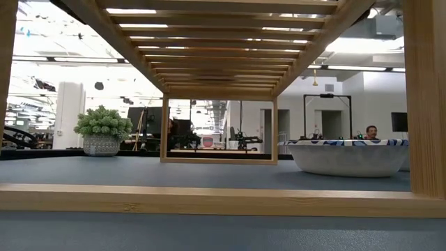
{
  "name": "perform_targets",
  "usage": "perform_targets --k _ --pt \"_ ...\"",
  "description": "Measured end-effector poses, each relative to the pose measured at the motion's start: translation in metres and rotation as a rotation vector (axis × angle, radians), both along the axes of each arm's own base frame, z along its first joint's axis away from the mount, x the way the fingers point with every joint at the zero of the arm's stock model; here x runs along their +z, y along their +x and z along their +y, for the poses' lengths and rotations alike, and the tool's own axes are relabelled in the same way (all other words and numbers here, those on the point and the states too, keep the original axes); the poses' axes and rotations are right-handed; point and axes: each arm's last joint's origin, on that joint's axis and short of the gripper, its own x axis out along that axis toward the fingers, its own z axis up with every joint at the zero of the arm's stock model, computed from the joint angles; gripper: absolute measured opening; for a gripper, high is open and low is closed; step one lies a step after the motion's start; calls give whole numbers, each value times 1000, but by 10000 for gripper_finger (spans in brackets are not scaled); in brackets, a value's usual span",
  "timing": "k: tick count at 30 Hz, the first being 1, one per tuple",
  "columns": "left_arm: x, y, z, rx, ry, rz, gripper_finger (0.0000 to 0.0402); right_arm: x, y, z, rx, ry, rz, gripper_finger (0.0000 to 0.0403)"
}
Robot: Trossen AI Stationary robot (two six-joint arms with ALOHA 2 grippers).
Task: Place and stack bowls onto a shelf
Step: Put the top left big white and blue bowl on the shelf, then stack the middle left big white and blue bowl on top of the big white and blue bowl
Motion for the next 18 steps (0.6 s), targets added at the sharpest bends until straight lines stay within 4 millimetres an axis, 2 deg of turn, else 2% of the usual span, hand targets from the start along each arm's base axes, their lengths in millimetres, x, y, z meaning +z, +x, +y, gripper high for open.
perform_targets --k 13,18 --pt "11 -7 -5 -69 -41 -53 198 -4 3 -8 -11 77 16 243" --pt "19 -15 -3 -72 -39 -85 232 -30 16 -16 2 181 105 243"
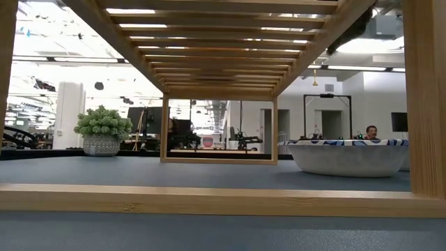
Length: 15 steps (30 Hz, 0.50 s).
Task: Place and stack bowls onto a shelf
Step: Stack the middle left big white and blue bowl on top of the big white and blue bowl
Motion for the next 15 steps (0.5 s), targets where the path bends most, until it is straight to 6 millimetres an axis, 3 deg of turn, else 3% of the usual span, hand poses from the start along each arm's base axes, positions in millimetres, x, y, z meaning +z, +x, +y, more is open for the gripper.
perform_targets --k 7,15 --pt "3 -5 -3 -33 -3 -10 247 -52 23 -15 -32 164 162 243" --pt "4 -8 -9 -96 28 -21 247 -105 37 -23 104 324 260 242"
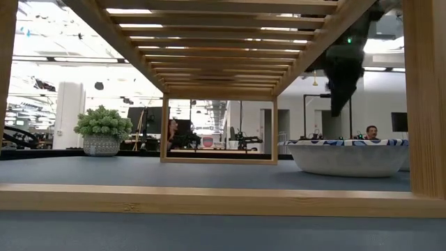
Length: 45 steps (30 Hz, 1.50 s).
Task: Place and stack bowls onto a shelf
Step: Stack the middle left big white and blue bowl on top of the big white and blue bowl
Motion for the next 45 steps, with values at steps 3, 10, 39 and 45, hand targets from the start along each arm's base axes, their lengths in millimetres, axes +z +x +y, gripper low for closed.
perform_targets --k 3,10,39,45 --pt "0 -1 -3 -12 1 0 247 -10 3 -1 52 49 21 242" --pt "0 -2 -4 -18 1 0 247 -26 16 -6 135 90 12 242" --pt "-1 -2 -3 4 17 1 247 -72 19 -13 178 162 122 22" --pt "0 -2 -3 11 22 -1 247 -57 8 -17 86 158 108 32"
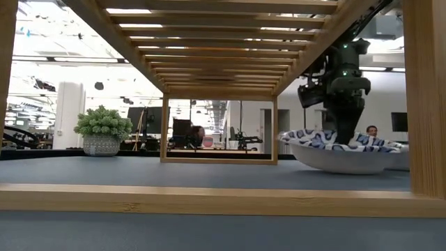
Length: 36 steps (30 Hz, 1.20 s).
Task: Place and stack bowls onto a shelf
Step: Stack the middle left big white and blue bowl on top of the big white and blue bowl
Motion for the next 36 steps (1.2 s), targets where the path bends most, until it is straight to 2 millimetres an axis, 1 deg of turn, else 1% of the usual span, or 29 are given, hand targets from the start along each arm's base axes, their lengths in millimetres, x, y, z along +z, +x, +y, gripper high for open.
perform_targets --k 8,16,22,25,28,30,33,36 --pt "0 0 0 10 8 -3 247 19 -19 -1 -173 16 34 21" --pt "0 0 0 31 -19 2 247 38 -39 -5 -378 -57 42 25" --pt "3 1 0 59 -78 -14 247 51 -53 -8 -458 -133 21 23" --pt "10 -1 1 61 -113 -62 247 58 -59 -10 -503 -138 -13 23" --pt "22 -5 2 51 -158 -146 247 64 -66 -12 -549 -151 -35 24" --pt "30 -9 4 57 -168 -194 247 67 -71 -13 -590 -189 -33 24" --pt "42 -19 10 93 -140 -280 247 71 -78 -17 -661 -251 -40 24" --pt "53 -28 18 173 -63 -372 247 77 -85 -20 -732 -316 -56 24"
